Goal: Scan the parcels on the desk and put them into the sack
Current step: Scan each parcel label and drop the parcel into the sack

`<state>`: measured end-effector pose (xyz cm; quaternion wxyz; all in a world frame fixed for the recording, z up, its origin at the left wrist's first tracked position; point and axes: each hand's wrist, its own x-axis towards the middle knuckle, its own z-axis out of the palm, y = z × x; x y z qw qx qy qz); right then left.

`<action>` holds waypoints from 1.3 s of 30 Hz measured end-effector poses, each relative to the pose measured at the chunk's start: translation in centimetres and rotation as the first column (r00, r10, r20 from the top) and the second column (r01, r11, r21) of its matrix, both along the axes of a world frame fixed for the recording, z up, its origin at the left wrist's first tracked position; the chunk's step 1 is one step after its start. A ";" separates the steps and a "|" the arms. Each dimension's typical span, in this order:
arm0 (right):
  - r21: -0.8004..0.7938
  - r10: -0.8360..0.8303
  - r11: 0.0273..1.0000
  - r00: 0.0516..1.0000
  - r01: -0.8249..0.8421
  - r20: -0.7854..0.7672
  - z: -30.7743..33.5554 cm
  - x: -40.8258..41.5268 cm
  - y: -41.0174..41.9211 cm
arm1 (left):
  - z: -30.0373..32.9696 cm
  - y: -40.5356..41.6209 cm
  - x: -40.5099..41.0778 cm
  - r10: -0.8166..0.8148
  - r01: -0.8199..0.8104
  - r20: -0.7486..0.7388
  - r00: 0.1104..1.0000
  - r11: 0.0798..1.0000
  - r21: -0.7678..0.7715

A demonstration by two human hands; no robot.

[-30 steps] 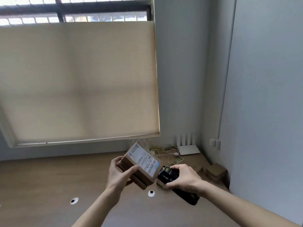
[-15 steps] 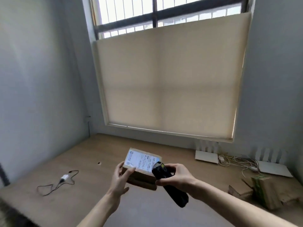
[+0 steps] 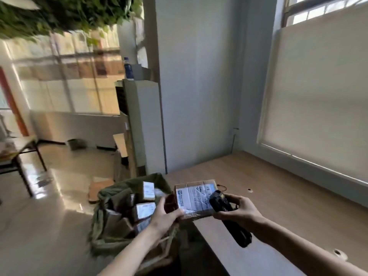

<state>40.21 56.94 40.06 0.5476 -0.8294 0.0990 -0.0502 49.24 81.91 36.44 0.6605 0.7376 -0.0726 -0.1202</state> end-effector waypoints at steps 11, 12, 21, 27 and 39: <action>0.039 0.319 0.948 0.941 -0.316 -0.110 -7.3 20.5 15.8 | -6.6 16.4 11.5 0.281 -0.271 -0.094 0.955 0.956 0.109; 0.031 0.338 0.941 0.934 -0.337 -0.116 -8.4 22.6 16.7 | -7.4 17.3 12.9 0.312 -0.301 -0.112 0.943 0.947 0.109; -0.019 0.431 0.892 0.862 -0.452 -0.267 -17.8 41.9 23.6 | -16.4 23.1 28.1 0.527 -0.513 -0.285 0.801 0.849 0.127; -0.005 0.485 0.852 0.794 -0.523 -0.367 -22.7 50.1 27.0 | -22.5 25.3 35.5 0.592 -0.589 -0.407 0.695 0.794 0.149; -0.104 0.410 0.833 0.731 -0.544 -0.545 -27.4 52.8 28.8 | -27.1 29.3 40.5 0.539 -0.416 -0.501 0.677 0.842 0.343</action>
